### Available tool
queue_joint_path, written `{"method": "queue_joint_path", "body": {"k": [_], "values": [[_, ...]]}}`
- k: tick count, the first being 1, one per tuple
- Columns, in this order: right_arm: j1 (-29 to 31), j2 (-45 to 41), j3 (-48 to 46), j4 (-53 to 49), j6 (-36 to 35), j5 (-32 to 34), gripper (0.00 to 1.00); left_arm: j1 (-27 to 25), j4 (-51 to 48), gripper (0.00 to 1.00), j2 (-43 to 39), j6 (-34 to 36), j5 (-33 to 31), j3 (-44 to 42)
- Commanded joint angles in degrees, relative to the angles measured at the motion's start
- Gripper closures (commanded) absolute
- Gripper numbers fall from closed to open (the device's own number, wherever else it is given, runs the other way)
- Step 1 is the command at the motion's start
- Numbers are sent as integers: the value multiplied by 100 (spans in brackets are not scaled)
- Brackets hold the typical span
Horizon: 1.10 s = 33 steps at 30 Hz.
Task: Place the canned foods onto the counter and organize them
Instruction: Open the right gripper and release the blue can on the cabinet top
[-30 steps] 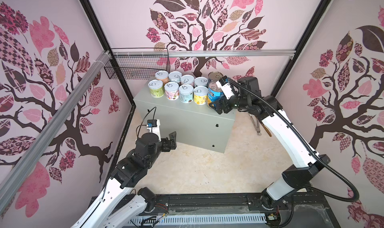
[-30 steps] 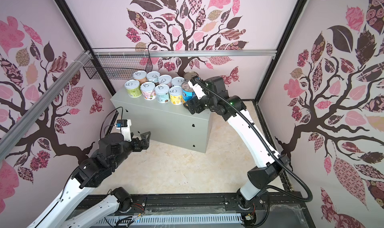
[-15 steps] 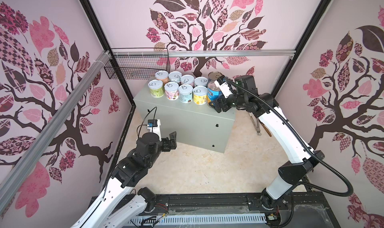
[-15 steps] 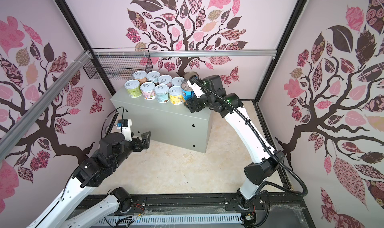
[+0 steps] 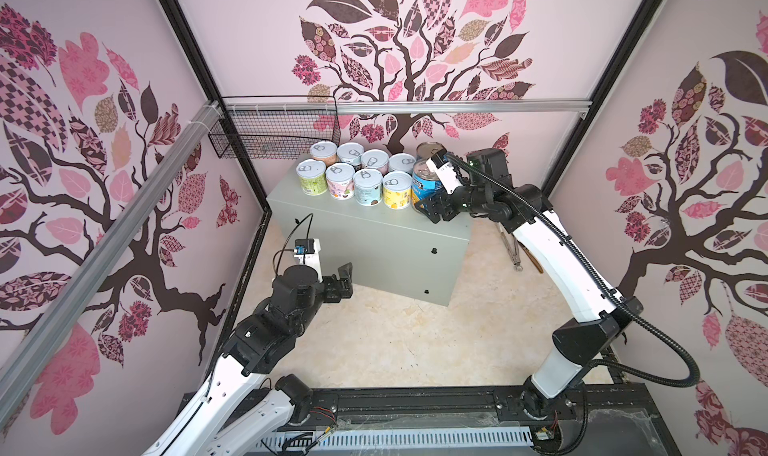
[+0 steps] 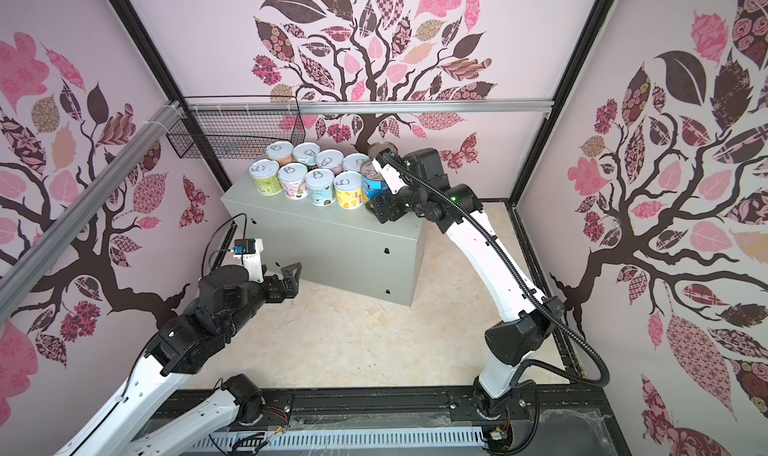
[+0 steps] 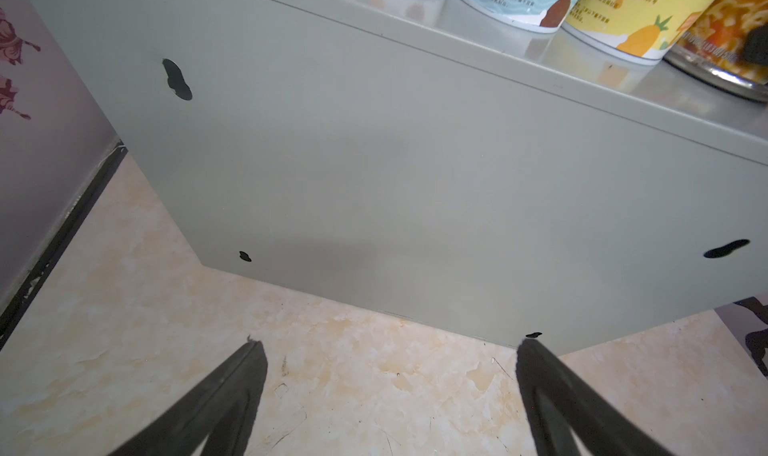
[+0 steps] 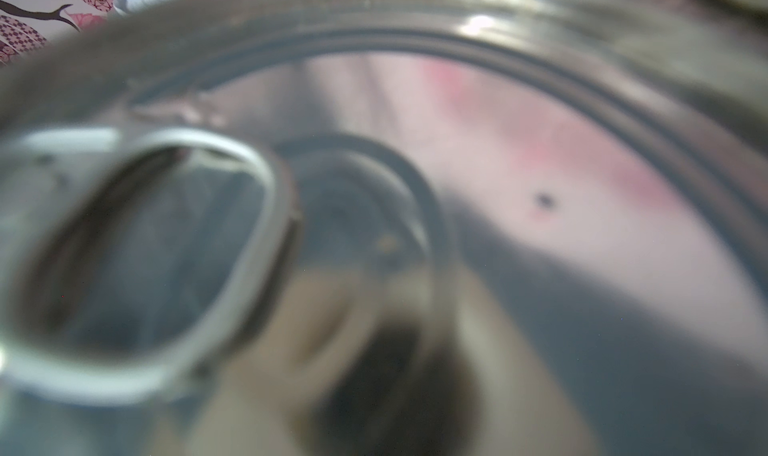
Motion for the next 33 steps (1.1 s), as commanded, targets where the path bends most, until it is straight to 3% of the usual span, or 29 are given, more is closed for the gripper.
{"method": "queue_joint_path", "body": {"k": [1, 9, 23, 33], "values": [[3, 77, 361, 611, 124, -191, 53, 42, 126, 3, -52, 49, -29, -154], [-7, -85, 237, 606, 110, -190, 30, 68, 133, 3, -51, 51, -1, -163], [-2, -405, 57, 707, 139, -130, 1, 136, 156, 3, 12, 33, 82, -164], [1, -788, 29, 671, 141, 166, 0, 147, 167, 3, 29, 33, 83, -176]]}}
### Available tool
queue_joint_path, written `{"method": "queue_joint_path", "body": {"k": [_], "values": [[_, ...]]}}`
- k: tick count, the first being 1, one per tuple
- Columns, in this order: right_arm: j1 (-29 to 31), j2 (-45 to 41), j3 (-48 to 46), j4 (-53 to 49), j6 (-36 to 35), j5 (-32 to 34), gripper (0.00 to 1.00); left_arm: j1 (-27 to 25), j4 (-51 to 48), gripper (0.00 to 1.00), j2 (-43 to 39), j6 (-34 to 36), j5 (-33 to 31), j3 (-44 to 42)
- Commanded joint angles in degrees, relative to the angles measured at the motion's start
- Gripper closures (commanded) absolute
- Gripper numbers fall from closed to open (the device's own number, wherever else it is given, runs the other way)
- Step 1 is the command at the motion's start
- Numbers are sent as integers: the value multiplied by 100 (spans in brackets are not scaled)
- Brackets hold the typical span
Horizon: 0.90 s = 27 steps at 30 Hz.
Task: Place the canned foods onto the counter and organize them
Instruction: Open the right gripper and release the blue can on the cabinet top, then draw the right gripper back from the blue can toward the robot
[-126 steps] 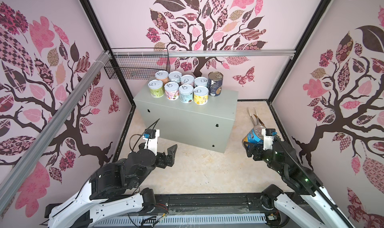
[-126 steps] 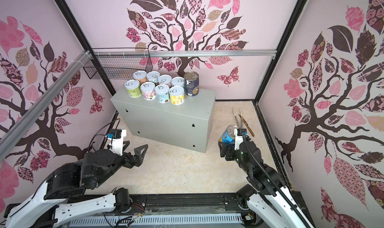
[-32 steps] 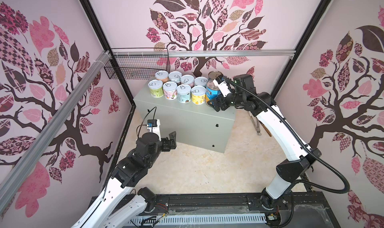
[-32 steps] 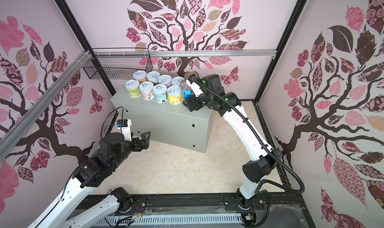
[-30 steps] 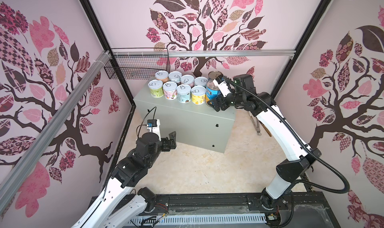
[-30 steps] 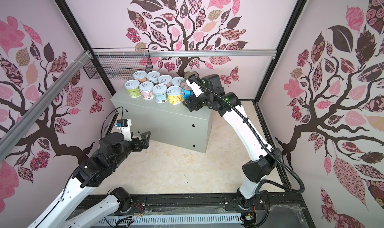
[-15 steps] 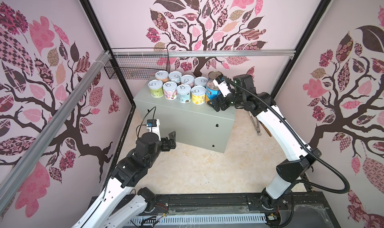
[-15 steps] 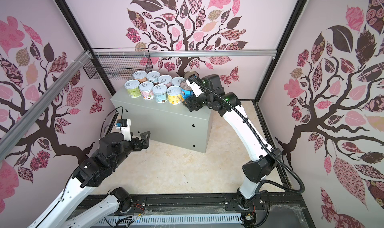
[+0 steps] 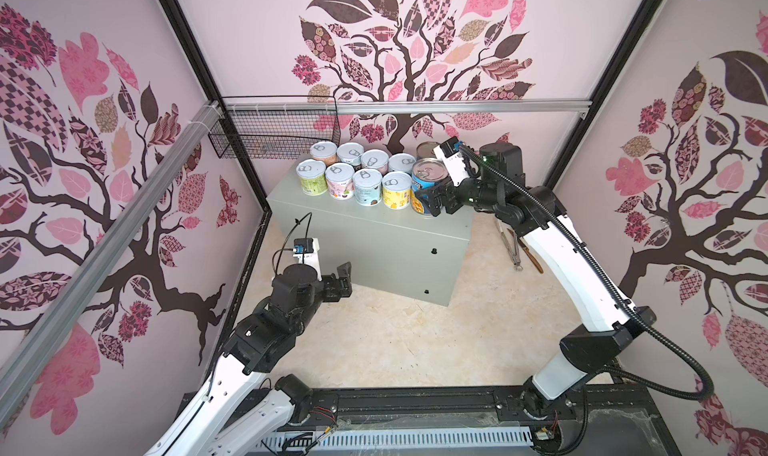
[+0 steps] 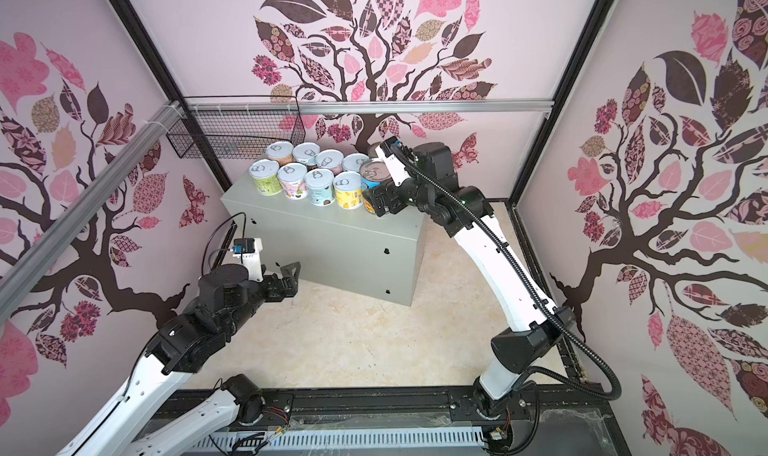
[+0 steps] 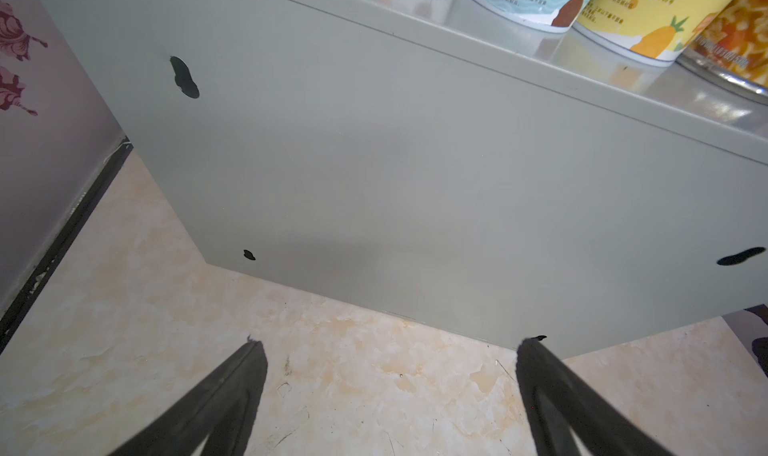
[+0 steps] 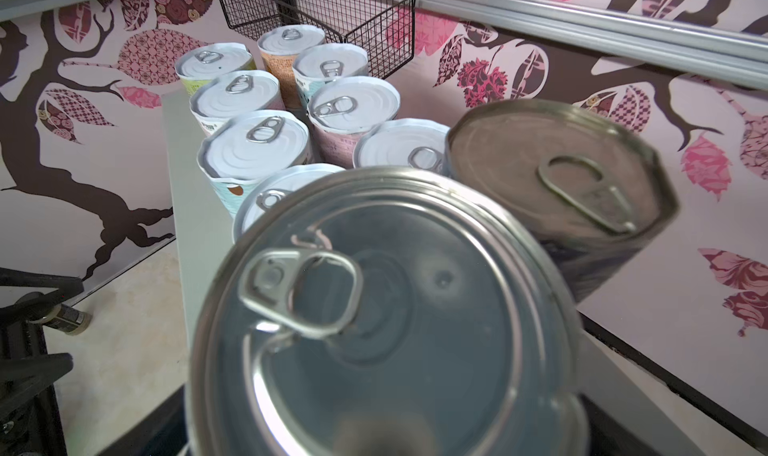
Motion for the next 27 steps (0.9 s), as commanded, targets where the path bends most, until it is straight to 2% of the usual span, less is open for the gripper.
{"method": "queue_joint_path", "body": {"k": [1, 6, 13, 16, 18, 21, 25, 27], "values": [[-2, -503, -17, 131, 60, 166, 0, 36, 159, 3, 8, 35, 38, -167], [-4, -1297, -834, 508, 250, 387, 0, 36, 160, 3, 35, 40, 35, -163], [-174, -2237, -1867, 965, 960, 1512, 2, 35, 153, 3, 68, 33, 36, -169], [-200, -2323, -2131, 1172, 1304, 2104, 14, 36, 144, 3, 58, 34, 32, -168], [-200, -2270, -2258, 1314, 1587, 2619, 29, 36, 131, 3, 49, 35, 31, -167], [-193, -2158, -2458, 1550, 1860, 2767, 50, 36, 130, 3, 13, 33, 19, -176], [-177, -1995, -2738, 1843, 2173, 3186, 65, 36, 135, 3, -18, 44, -11, -163], [-85, -2002, -3026, 2166, 2267, 3504, 64, 36, 137, 3, -36, 42, -17, -163]]}}
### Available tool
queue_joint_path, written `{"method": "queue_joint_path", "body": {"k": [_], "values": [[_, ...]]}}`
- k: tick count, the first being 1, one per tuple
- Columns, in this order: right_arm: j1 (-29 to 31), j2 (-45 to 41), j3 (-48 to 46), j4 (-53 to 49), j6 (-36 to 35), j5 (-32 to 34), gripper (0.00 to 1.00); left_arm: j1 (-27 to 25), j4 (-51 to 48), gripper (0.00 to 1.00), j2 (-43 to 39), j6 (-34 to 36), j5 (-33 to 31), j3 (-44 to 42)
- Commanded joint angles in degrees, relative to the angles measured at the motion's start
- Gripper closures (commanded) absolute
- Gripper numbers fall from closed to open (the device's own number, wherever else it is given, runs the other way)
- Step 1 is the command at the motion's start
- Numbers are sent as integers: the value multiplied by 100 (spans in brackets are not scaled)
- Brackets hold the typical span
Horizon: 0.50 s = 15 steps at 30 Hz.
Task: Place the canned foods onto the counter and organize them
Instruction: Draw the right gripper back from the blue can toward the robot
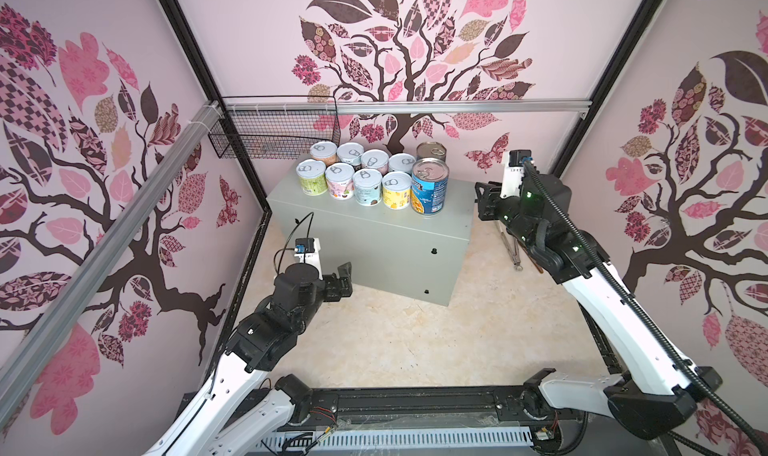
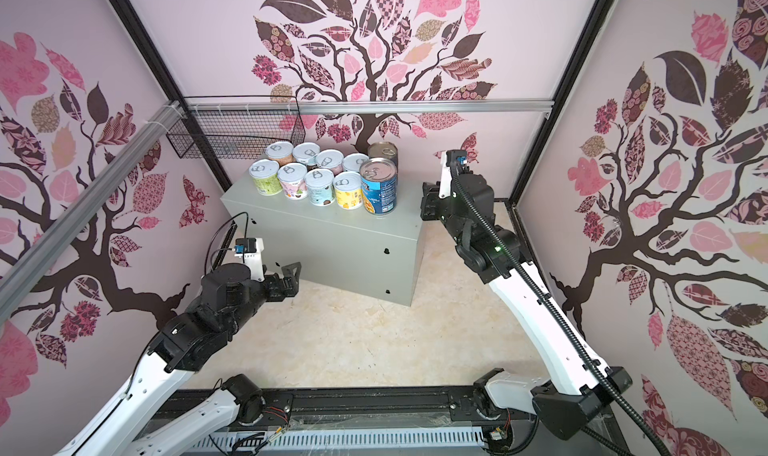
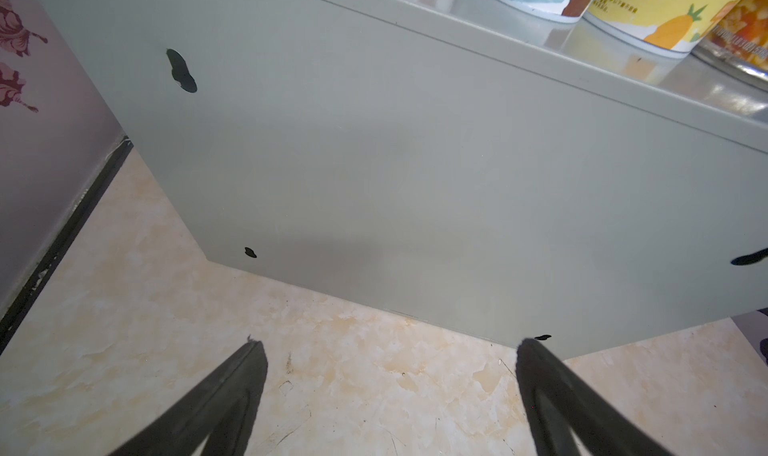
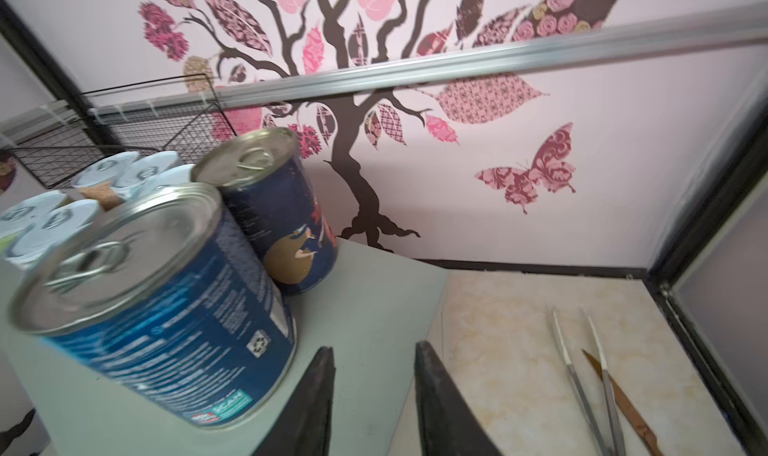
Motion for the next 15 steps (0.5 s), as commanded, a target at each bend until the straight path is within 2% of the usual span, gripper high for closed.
{"method": "queue_joint_path", "body": {"k": [1, 6, 15], "values": [[141, 87, -296, 625, 364, 804, 64, 21, 120, 3, -91, 42, -22, -144], [545, 422, -361, 849, 419, 1221, 57, 16, 117, 3, -104, 33, 10, -146], [717, 857, -265, 1015, 539, 1334, 57, 21, 131, 3, -158, 33, 42, -143]]}}
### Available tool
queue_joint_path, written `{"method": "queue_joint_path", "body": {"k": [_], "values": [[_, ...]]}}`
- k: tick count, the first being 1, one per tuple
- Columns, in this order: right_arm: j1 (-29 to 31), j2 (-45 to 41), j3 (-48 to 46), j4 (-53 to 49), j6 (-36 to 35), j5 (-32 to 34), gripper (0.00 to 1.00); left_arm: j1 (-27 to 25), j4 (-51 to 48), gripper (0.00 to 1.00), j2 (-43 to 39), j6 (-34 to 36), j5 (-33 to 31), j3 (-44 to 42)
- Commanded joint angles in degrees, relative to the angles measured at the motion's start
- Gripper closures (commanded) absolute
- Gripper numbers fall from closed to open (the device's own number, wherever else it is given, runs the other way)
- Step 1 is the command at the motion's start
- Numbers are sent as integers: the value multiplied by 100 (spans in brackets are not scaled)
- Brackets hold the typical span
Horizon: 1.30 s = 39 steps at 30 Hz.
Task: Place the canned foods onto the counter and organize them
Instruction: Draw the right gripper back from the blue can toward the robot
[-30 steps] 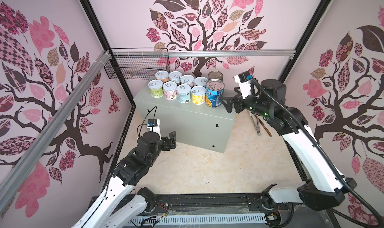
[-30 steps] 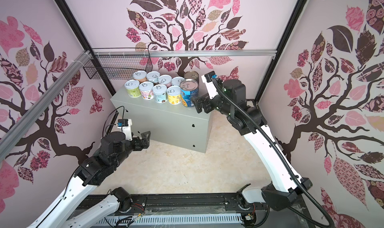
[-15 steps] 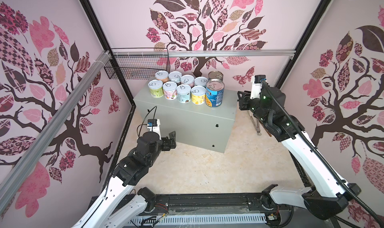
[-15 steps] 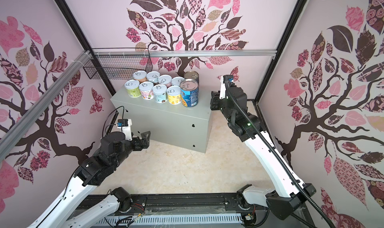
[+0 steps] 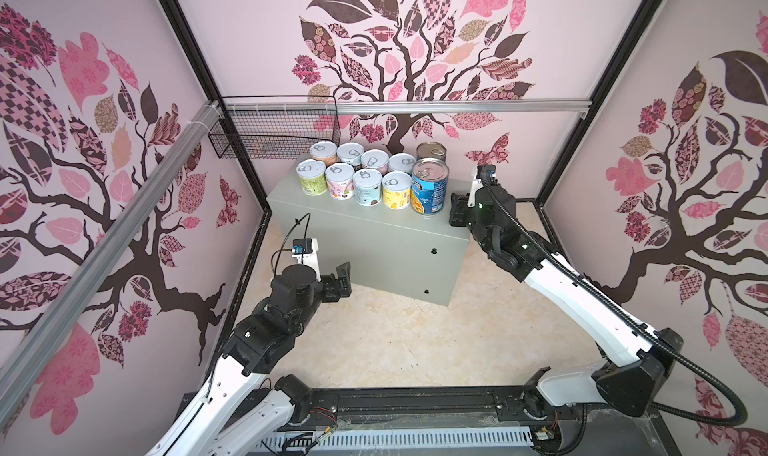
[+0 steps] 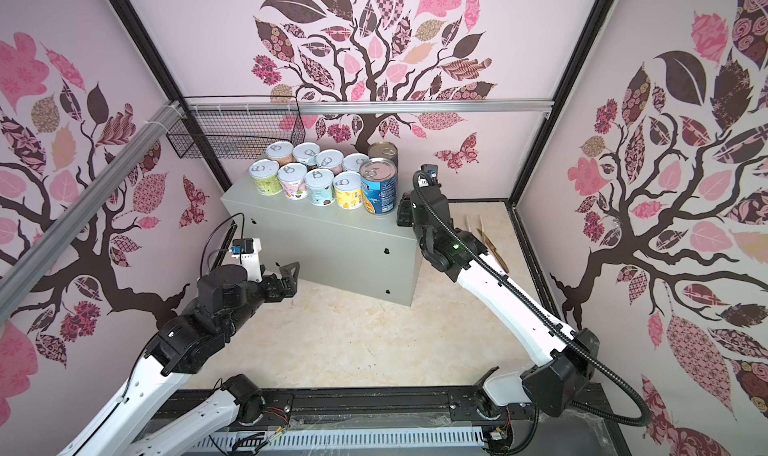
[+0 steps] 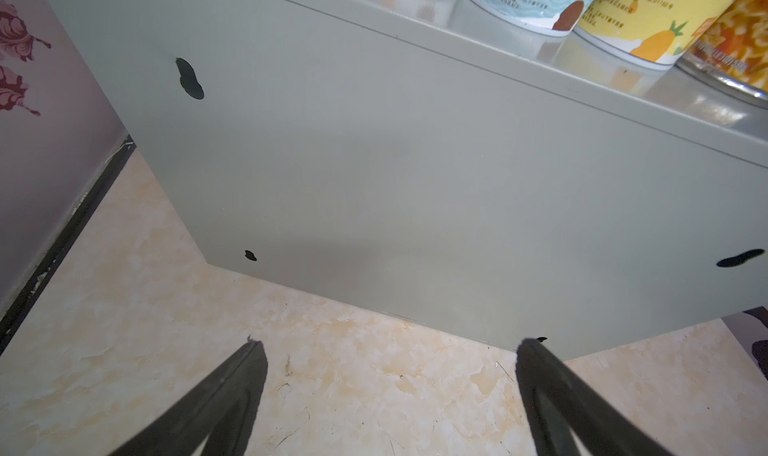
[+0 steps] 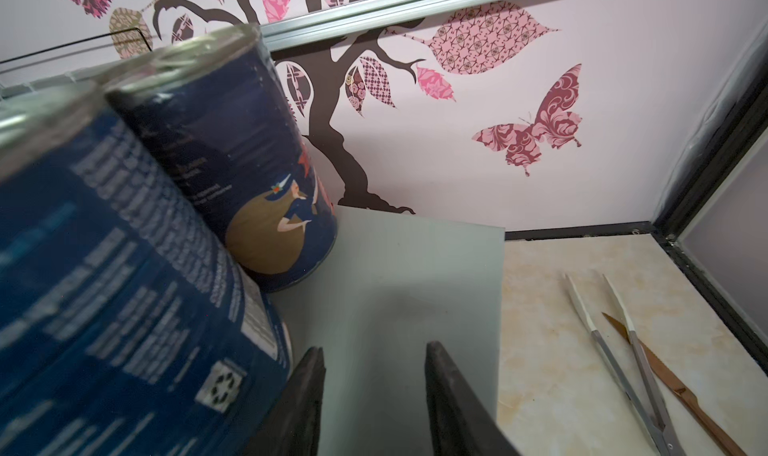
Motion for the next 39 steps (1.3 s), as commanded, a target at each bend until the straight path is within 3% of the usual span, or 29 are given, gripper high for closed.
{"method": "queue_joint_path", "body": {"k": [1, 32, 39], "values": [[29, 158, 179, 257, 103, 211, 57, 21, 133, 3, -61, 35, 49, -140], [222, 850, 590, 205, 16, 114, 56, 58, 141, 3, -61, 71, 13, -145], [37, 600, 590, 125, 1, 45, 46, 82, 129, 3, 0, 55, -136, -133]]}}
